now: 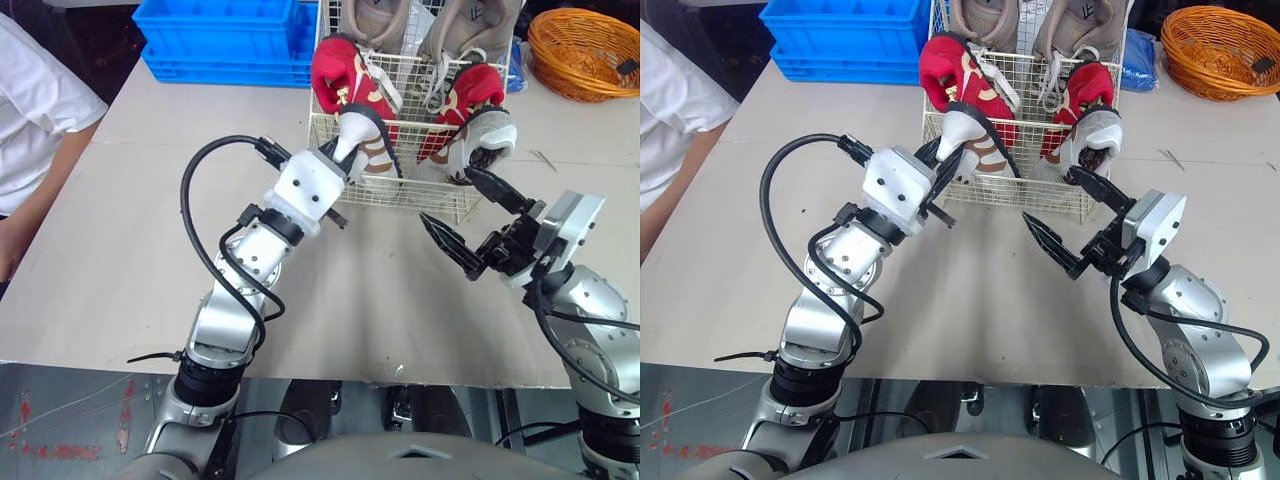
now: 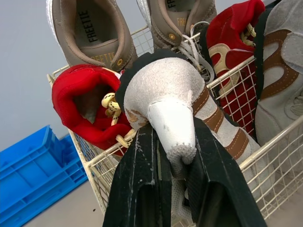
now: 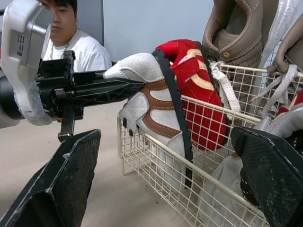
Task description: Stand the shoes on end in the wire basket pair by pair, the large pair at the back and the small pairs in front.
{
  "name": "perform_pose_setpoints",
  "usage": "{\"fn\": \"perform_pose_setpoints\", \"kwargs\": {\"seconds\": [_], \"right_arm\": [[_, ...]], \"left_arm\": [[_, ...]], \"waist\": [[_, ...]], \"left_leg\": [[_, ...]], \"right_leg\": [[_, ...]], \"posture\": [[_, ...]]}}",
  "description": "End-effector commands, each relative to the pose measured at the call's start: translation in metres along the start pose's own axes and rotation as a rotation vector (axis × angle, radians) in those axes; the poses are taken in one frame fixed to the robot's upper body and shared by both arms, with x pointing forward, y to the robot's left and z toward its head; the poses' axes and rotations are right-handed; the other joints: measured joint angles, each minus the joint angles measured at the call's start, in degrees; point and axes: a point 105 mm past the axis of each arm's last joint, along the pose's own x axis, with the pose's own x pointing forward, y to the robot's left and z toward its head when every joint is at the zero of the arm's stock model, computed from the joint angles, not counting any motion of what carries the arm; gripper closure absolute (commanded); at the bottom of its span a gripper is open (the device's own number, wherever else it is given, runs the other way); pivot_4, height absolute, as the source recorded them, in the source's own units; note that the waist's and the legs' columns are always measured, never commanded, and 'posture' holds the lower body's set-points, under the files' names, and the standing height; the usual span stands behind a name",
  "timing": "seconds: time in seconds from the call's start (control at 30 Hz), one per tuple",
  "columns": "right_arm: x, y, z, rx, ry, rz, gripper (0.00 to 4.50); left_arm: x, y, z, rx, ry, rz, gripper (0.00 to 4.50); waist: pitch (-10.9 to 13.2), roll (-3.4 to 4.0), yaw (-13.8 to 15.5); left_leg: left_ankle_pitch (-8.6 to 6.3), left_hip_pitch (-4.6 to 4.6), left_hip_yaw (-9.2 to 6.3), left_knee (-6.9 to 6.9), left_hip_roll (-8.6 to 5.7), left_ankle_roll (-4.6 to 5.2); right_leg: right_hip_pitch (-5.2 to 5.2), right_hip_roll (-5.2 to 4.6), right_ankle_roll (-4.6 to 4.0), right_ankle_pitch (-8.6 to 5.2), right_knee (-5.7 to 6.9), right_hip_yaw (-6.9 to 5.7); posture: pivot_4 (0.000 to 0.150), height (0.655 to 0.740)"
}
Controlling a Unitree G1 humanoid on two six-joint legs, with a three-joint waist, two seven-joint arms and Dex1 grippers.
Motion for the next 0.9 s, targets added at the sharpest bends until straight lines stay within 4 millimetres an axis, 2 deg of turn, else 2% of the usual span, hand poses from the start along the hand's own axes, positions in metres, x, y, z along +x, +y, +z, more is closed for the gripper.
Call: {"fn": "perform_pose_setpoints", "kwargs": {"seconds": [0.03,0.13,0.2,0.23,0.43,0.47,0.67,0.9], "right_arm": [[0.000,0.000,0.008,-0.032,-0.029,-0.002,0.11],[0.000,0.000,0.008,-0.035,-0.028,-0.002,0.11],[0.000,0.000,0.008,-0.037,-0.027,-0.003,0.11],[0.000,0.000,0.008,-0.038,-0.027,-0.003,0.11],[-0.001,-0.001,0.009,-0.043,-0.027,-0.006,0.11],[-0.002,-0.001,0.009,-0.044,-0.027,-0.007,0.11],[-0.003,-0.002,0.009,-0.044,-0.023,-0.007,0.11],[-0.010,-0.006,0.007,-0.048,-0.004,-0.011,0.11]], "left_arm": [[0.000,-0.030,-0.028,-0.053,0.123,-0.134,4.27],[0.001,-0.029,-0.031,-0.066,0.138,-0.136,4.27],[0.002,-0.027,-0.032,-0.078,0.141,-0.130,3.30],[0.002,-0.025,-0.031,-0.085,0.138,-0.125,3.15],[0.001,-0.017,-0.030,-0.095,0.124,-0.095,0.31],[-0.001,-0.015,-0.030,-0.108,0.121,-0.087,0.15],[-0.014,-0.007,-0.029,-0.160,0.098,-0.064,0.15],[-0.042,0.002,-0.021,-0.319,0.027,-0.050,0.15]], "waist": [[0.0,0.03,0.1],[-0.1,0.10,0.5],[-0.2,0.19,0.6],[-0.2,0.20,0.6],[-0.3,0.23,0.6],[-0.2,0.23,0.6],[-0.2,0.23,0.4],[-0.2,0.25,-0.2]], "left_leg": [[0.00,0.00,0.00,0.00,0.00,0.00],[0.00,0.02,0.00,0.00,0.00,0.00],[0.00,0.02,0.00,0.00,0.00,0.00],[0.00,0.02,0.00,0.00,0.00,0.00],[0.00,0.02,-0.01,0.00,0.00,0.00],[0.00,0.02,-0.01,0.00,0.00,0.00],[0.00,-0.04,0.00,-0.01,0.01,0.00],[0.00,-0.04,0.01,-0.01,0.02,0.00]], "right_leg": [[0.00,0.00,0.00,0.00,0.00,0.00],[0.01,0.00,0.00,0.00,0.00,0.00],[0.01,0.00,0.00,0.00,0.00,0.00],[0.02,0.00,0.00,0.00,0.00,0.00],[0.00,0.01,0.00,0.00,0.02,0.00],[0.01,0.01,0.00,0.00,0.02,0.00],[-0.06,0.01,0.00,0.00,0.01,0.01],[-0.06,-0.01,0.00,0.00,-0.01,0.01]], "posture": [[0.150,0.6860],[0.150,0.6860],[0.150,0.6860],[0.150,0.6860],[0.150,0.6860],[0.150,0.6860],[0.150,0.6860],[0.150,0.6860]]}}
